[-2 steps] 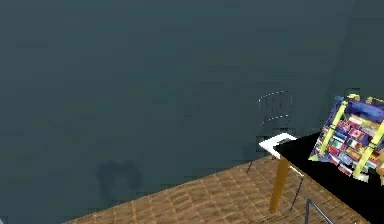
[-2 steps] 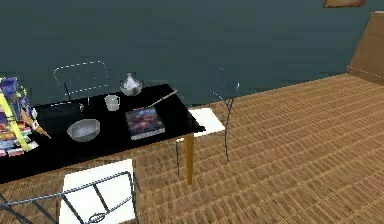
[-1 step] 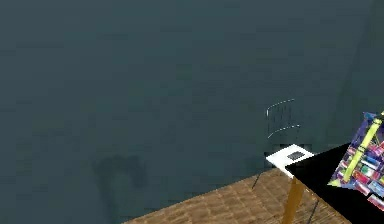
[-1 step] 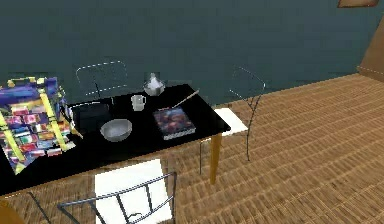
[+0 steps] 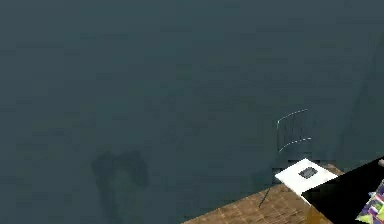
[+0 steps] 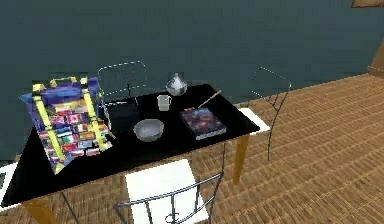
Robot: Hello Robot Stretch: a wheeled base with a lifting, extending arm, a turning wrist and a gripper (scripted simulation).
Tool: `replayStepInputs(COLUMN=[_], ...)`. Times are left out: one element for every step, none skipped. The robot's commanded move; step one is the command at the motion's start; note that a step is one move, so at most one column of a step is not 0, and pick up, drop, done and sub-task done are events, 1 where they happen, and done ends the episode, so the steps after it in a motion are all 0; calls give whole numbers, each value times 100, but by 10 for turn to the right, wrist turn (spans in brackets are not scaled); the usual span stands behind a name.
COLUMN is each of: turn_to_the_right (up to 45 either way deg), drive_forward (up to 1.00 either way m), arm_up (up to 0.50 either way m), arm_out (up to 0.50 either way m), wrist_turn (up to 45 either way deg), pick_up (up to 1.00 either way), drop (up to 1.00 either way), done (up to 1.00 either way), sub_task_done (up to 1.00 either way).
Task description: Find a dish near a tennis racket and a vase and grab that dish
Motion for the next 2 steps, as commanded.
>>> replayStepInputs(turn_to_the_right=[-450, -450], drive_forward=[0, 0], arm_up=[0, 0], arm_out=[0, 0], wrist_turn=[0, 0], pick_up=[0, 0], drop=[0, 0], done=[0, 0], sub_task_done=[0, 0])
